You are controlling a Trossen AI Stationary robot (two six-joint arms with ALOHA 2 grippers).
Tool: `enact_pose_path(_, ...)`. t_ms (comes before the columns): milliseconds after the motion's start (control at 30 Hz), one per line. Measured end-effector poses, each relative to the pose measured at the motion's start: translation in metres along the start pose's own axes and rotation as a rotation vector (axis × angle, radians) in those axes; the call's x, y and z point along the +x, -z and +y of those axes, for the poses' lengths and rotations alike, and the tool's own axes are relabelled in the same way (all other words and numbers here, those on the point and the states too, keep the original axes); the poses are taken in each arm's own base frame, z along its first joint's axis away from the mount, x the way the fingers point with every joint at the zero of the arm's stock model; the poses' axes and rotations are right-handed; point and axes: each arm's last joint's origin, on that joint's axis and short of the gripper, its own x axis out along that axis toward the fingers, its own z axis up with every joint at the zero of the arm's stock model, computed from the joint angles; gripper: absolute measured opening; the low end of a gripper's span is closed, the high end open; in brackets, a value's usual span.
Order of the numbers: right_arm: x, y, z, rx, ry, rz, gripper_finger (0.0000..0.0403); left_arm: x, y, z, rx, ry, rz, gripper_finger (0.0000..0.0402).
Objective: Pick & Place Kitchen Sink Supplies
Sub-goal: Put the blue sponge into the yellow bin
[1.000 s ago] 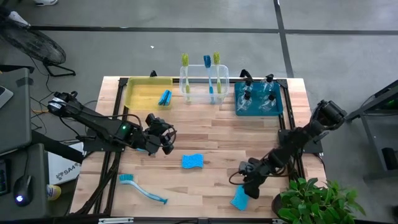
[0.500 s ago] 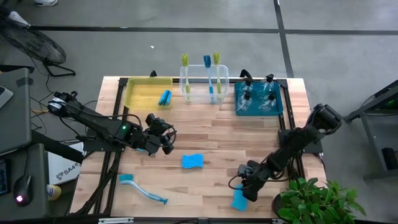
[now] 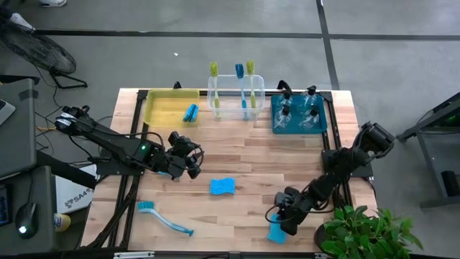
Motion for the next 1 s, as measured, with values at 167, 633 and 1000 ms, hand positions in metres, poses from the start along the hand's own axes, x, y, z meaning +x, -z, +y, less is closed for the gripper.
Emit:
enact_pose_path(167,0.0,0.003,0.0,-0.009,0.007,-0.002,0.0061,0.0,0.0,0.0,-0.001,0.0,0.0,0.0131)
enact_pose_path(633,0.0,-0.002,0.0,-0.088,0.073,-0.142,0.0002,0.0,0.0,0.0,-0.004,0.001,0.001,0.0131)
enact_pose_path(1000,-0.014,-0.03,0.017,-0.401,0.375,-0.411,0.0001,0.003,-0.001,-0.004,-0.026,0.015,-0.014,0.0131)
